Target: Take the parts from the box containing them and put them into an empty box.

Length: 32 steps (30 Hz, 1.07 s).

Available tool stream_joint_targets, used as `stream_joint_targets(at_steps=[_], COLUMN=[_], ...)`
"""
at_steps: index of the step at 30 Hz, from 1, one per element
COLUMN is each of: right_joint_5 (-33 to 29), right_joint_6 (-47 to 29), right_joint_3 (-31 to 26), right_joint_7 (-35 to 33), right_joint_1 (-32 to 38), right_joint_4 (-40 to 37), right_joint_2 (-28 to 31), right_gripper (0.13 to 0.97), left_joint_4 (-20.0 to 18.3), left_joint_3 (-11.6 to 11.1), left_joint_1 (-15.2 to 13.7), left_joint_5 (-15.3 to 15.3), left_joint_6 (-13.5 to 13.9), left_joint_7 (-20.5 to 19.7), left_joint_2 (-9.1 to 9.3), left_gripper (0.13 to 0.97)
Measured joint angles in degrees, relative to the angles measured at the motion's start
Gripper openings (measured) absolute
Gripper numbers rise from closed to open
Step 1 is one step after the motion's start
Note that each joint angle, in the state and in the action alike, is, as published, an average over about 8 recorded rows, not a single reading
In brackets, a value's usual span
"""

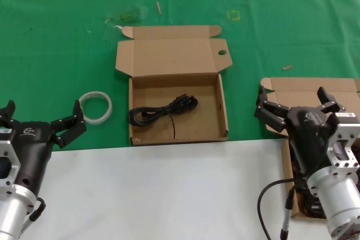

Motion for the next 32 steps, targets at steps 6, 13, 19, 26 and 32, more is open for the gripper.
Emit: stream_joint_targets(at_steps=[6, 13, 19, 26, 32], right_joint_5=[0.0, 0.0, 0.0, 0.0, 0.0], right_joint_6=[0.0, 0.0, 0.0, 0.0, 0.0], right_joint_3=[0.0, 0.0, 0.0, 0.0, 0.0], right_joint_7=[0.0, 0.0, 0.0, 0.0, 0.0], right_joint_1=[0.0, 0.0, 0.0, 0.0, 0.0], right_joint_4=[0.0, 0.0, 0.0, 0.0, 0.0], right_joint_2=[0.0, 0.0, 0.0, 0.0, 0.0], right_gripper=[0.966, 0.966, 0.966, 0.966, 0.966], left_joint_4=[0.0, 0.0, 0.0, 0.0, 0.0], left_joint_3=[0.0, 0.0, 0.0, 0.0, 0.0], left_joint_1=[0.0, 0.0, 0.0, 0.0, 0.0], left_joint_5=[0.0, 0.0, 0.0, 0.0, 0.0], left_joint_6=[0.0, 0.0, 0.0, 0.0, 0.0], left_joint_7=[0.0, 0.0, 0.0, 0.0, 0.0], left_joint_2=[0.0, 0.0, 0.0, 0.0, 0.0], left_gripper=[0.966, 0.966, 0.966, 0.966, 0.966])
